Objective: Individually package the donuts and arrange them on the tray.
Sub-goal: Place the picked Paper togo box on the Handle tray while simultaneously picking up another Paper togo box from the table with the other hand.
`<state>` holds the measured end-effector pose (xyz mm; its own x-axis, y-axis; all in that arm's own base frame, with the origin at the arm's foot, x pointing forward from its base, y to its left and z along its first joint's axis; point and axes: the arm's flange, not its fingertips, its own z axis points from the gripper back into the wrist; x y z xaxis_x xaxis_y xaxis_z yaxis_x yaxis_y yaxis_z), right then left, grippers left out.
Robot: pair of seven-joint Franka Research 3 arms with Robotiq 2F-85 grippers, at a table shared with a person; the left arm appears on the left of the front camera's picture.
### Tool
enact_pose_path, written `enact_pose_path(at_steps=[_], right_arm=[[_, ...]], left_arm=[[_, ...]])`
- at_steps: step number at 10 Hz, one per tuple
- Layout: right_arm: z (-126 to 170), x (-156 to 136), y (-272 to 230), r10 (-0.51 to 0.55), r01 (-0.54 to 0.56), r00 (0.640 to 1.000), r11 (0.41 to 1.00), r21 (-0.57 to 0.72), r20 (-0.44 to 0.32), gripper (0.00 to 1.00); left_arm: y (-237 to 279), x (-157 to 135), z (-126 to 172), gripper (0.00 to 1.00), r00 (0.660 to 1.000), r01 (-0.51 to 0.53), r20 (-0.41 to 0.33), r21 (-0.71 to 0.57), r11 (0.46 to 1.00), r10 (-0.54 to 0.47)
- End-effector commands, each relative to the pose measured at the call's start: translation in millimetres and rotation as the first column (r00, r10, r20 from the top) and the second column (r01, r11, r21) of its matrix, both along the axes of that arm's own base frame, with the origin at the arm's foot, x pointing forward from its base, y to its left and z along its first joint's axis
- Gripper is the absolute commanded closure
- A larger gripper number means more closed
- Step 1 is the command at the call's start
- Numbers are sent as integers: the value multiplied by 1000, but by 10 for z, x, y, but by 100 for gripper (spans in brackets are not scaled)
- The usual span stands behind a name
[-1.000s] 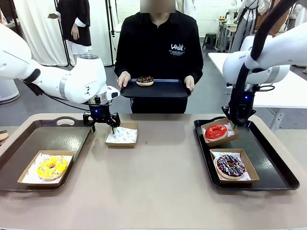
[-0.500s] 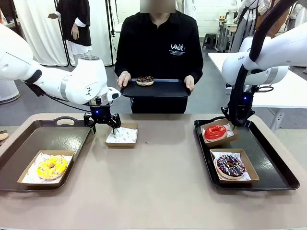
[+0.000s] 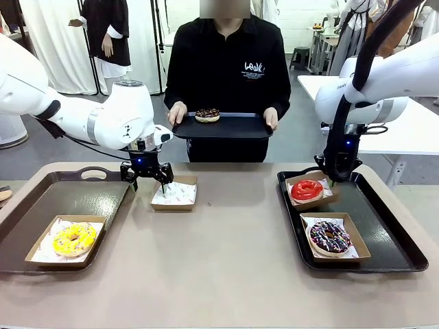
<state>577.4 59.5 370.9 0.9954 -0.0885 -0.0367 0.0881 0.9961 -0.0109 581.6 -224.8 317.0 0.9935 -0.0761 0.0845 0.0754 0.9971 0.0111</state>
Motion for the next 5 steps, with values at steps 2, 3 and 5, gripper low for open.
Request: enact_pose_path(at_steps=[2,3,5], right_arm=[[13,31,40,-11,10,1000,1000,13,18,39],[8,34,35,-12,12,1000,1000,13,15,39],[6,41,26,-14,14,1000,1000,16,12,34]], left_arm=[[-21,9,40,59,1000,7,7,-56,998,-7],[-31,6,60,59,1000,9,11,-62,998,-8],[-36,9,94,64,1000,7,14,-69,998,-6]])
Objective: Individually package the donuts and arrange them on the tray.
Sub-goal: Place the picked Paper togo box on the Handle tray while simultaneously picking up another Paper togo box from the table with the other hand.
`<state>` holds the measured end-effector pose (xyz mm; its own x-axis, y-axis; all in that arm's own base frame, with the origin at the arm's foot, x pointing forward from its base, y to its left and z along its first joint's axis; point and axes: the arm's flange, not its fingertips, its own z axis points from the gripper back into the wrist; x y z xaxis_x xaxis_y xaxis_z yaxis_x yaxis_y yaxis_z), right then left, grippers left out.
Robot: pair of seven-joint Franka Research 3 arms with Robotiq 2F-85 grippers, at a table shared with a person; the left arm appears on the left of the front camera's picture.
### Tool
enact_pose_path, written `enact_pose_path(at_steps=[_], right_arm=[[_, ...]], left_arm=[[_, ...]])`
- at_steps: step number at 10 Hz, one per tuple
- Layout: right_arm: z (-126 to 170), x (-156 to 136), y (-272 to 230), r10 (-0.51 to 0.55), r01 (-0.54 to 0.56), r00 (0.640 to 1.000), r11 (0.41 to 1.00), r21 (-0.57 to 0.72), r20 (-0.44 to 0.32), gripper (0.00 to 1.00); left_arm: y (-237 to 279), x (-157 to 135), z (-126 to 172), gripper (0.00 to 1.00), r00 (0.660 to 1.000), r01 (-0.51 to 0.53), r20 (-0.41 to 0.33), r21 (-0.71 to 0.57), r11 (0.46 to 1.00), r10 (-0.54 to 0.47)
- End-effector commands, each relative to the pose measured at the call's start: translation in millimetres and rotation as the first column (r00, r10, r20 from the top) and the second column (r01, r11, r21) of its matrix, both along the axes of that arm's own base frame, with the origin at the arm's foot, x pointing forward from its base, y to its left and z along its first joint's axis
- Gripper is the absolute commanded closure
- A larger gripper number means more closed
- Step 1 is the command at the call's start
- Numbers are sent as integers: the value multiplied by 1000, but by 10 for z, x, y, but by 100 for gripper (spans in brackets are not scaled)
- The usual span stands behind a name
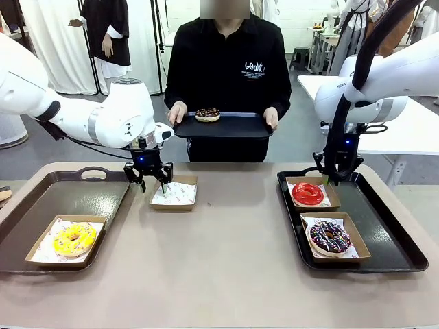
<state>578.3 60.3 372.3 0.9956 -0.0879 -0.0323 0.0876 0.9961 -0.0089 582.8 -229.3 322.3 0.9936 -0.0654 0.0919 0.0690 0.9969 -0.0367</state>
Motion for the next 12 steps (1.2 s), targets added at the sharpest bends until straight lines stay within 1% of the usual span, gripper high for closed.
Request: enact_pose_path(at_steps=[1,8,10,11,12], right_arm=[[-16,39,11,-15,15,1000,1000,15,3,0],[-27,23,-23,-15,14,1000,999,39,13,0],[4,-44,-41,-14,13,999,999,51,30,0],[50,-117,-66,-3,-1,998,997,77,55,0],[194,-330,-167,34,-54,995,973,225,95,0]], left_arm=[[8,3,34,100,1000,6,8,-23,1000,-6],[12,21,38,100,1000,-6,-2,-20,1000,6],[4,16,67,100,1000,1,-6,-16,1000,-1],[-8,9,103,100,1000,0,1,-13,1000,0],[-43,0,217,100,1000,-2,-12,-2,1000,2]])
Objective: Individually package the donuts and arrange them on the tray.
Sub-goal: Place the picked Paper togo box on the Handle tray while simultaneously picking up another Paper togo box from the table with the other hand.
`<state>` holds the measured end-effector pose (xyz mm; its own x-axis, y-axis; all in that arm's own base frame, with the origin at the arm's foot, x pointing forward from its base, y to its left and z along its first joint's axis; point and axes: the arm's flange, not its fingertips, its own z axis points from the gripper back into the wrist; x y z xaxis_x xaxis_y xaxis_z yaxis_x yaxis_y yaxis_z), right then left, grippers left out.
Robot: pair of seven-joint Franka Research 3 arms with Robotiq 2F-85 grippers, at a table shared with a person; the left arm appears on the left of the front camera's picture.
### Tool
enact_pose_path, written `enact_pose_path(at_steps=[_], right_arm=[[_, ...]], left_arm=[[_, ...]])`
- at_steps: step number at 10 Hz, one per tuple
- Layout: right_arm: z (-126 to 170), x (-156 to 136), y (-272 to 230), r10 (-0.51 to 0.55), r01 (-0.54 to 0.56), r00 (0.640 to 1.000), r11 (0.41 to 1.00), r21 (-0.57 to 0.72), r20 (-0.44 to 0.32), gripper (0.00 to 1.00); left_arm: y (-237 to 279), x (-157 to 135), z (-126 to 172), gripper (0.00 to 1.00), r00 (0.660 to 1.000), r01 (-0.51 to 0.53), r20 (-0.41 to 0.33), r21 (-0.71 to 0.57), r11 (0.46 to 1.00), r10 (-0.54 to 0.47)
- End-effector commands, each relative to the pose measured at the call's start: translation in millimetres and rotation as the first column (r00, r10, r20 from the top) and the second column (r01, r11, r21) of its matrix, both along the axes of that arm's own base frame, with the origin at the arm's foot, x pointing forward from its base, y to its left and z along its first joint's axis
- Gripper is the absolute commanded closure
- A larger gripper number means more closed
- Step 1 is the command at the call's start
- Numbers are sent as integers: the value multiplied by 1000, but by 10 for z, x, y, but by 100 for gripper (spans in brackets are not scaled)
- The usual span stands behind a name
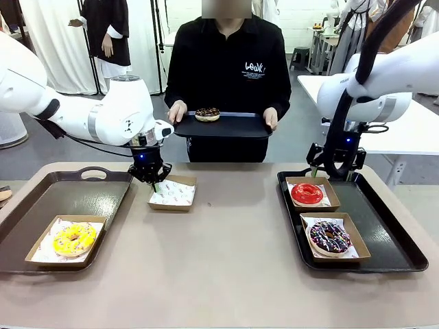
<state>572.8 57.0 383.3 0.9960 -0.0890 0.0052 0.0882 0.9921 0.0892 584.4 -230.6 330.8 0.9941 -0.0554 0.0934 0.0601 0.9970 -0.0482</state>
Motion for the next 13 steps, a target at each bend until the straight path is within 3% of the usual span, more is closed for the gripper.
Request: enact_pose_path(at_steps=[1,5,10,13], right_arm=[[192,-441,-291,48,-65,996,972,226,79,0],[429,-1157,-1342,-50,-100,976,762,640,212,0],[181,-1761,-2209,-93,-157,959,611,776,267,0],[28,-1995,-2442,-148,-188,937,549,814,316,0]], left_arm=[[-83,-43,274,100,1000,21,-16,17,1000,-21],[-346,-60,899,100,998,56,39,42,998,-57],[-477,110,1511,100,992,-30,126,32,999,25],[-473,187,1564,100,990,-61,128,40,997,56]])
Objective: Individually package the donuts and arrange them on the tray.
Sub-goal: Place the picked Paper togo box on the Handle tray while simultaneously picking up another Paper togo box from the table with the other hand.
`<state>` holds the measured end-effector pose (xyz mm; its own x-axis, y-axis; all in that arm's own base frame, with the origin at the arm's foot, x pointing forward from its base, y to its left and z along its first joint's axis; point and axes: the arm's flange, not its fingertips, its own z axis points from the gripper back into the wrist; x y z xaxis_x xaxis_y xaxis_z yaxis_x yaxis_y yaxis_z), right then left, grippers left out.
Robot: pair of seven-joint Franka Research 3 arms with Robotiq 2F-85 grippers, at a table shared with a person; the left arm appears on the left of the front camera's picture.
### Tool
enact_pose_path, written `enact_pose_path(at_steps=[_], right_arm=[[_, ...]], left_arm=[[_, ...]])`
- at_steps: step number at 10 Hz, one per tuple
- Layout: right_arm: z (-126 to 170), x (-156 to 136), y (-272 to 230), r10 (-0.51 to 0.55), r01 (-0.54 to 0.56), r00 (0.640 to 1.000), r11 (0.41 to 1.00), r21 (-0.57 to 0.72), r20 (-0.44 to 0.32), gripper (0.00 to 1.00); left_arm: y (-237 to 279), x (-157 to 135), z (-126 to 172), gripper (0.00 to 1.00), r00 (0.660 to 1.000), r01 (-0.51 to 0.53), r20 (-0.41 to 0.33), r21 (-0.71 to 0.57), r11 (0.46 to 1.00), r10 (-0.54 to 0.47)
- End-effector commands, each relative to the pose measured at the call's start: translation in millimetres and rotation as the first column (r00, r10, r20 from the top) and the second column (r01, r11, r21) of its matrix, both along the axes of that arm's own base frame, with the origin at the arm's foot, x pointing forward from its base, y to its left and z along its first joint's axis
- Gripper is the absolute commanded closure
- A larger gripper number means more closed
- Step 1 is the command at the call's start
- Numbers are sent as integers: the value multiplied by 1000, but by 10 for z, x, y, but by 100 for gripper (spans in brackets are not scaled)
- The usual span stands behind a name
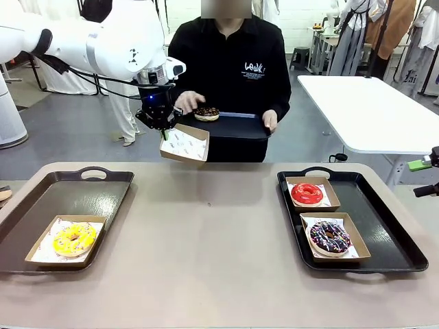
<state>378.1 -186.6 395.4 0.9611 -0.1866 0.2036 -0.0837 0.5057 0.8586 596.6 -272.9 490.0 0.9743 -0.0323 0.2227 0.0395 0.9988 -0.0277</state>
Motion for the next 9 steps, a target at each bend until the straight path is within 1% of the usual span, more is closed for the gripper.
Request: enact_pose_path(at_steps=[1,2,4,5,6,9], right_arm=[[-137,-101,-82,-6,-1,997,996,88,77,0],[-159,-137,-136,-10,-2,995,994,114,99,0],[-206,-145,-201,-7,-9,993,990,144,114,0],[-223,-125,-201,33,-52,990,990,133,139,0],[-146,-171,-173,-14,6,997,994,109,77,0],[-146,-171,-173,-14,6,997,994,109,77,0]], left_arm=[[-36,94,-61,100,999,-38,-15,30,999,39],[0,0,0,100,1000,0,0,0,1000,0],[0,0,0,100,1000,0,0,0,1000,0],[0,0,0,100,1000,0,0,0,1000,0],[0,0,0,100,1000,0,0,0,1000,0],[0,0,0,100,1000,0,0,0,1000,0]])
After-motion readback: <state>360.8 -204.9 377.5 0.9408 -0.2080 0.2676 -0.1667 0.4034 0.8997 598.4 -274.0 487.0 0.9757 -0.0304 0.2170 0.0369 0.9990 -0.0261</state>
